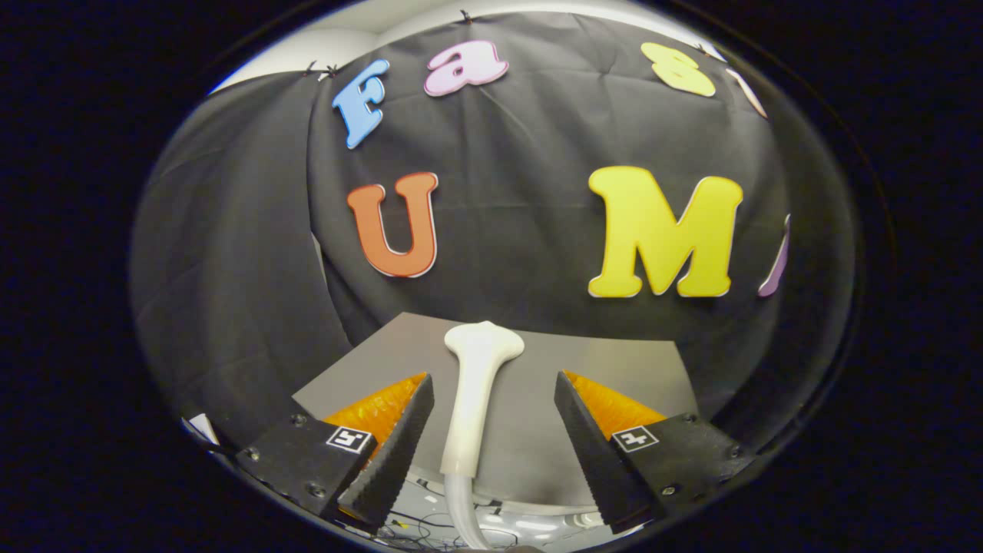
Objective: Iron the clothes twice with a garment steamer, once on the left side and once on the right side.
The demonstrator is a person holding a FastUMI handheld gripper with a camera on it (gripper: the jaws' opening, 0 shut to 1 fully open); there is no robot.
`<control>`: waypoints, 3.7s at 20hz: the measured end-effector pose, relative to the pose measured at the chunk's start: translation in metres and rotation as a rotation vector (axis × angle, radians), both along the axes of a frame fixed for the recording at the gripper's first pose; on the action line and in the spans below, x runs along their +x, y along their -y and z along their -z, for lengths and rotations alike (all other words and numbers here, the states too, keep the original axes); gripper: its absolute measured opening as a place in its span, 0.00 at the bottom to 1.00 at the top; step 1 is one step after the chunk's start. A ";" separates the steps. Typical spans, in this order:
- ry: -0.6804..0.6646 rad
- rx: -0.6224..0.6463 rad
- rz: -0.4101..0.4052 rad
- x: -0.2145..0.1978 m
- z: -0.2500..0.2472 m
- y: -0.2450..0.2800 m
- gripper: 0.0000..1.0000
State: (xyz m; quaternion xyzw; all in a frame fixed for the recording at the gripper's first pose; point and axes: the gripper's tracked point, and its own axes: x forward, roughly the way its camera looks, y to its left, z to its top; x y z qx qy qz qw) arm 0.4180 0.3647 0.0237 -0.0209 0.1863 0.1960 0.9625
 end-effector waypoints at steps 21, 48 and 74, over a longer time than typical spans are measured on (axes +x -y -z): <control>-0.402 -0.086 0.034 0.087 0.080 -0.060 0.49; 0.224 0.301 0.143 -0.240 -0.105 0.222 0.46; 0.403 0.105 0.461 -0.091 -0.225 0.341 0.46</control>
